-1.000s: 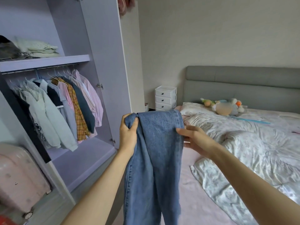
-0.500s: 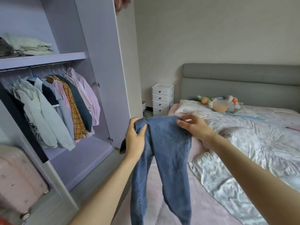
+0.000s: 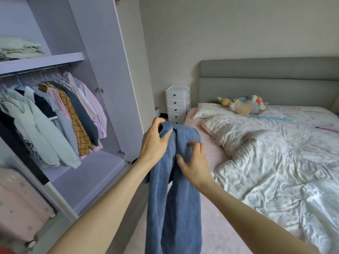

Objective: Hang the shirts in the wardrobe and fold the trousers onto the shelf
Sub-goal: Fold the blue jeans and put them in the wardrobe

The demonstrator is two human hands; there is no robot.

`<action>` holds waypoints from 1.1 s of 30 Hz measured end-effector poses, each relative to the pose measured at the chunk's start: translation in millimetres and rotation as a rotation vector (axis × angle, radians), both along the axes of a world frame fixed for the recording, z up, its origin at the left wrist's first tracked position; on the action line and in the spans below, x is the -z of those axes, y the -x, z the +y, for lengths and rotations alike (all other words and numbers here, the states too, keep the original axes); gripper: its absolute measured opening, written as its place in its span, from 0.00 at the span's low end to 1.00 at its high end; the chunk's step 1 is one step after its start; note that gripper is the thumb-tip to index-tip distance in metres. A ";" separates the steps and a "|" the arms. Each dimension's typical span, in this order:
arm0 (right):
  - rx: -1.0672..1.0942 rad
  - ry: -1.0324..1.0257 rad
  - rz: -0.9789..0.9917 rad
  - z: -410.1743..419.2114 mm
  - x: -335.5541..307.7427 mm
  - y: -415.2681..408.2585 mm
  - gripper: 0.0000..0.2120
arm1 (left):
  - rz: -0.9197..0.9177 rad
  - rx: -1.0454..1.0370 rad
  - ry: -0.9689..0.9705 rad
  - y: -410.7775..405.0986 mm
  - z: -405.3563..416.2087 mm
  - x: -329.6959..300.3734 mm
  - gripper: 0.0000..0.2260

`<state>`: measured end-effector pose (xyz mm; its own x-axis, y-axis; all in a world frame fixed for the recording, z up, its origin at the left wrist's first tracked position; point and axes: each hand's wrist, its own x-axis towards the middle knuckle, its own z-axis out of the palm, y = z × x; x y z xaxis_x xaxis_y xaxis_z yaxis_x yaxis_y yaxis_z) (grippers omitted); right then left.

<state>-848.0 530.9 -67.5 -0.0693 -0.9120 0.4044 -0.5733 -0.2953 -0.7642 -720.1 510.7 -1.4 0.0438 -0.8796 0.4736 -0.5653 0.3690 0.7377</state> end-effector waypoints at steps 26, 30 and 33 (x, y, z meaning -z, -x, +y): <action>-0.029 0.456 0.732 -38.5 -58.7 72.0 0.20 | -0.800 -0.205 0.311 -7.3 -11.0 -39.2 0.21; 0.066 0.431 0.855 -47.7 -63.8 73.0 0.24 | -0.843 -0.224 0.320 -4.1 -12.3 -43.9 0.20; 0.034 0.488 0.802 -52.9 -81.9 80.0 0.12 | -0.862 -0.228 0.325 -7.2 -12.3 -37.9 0.20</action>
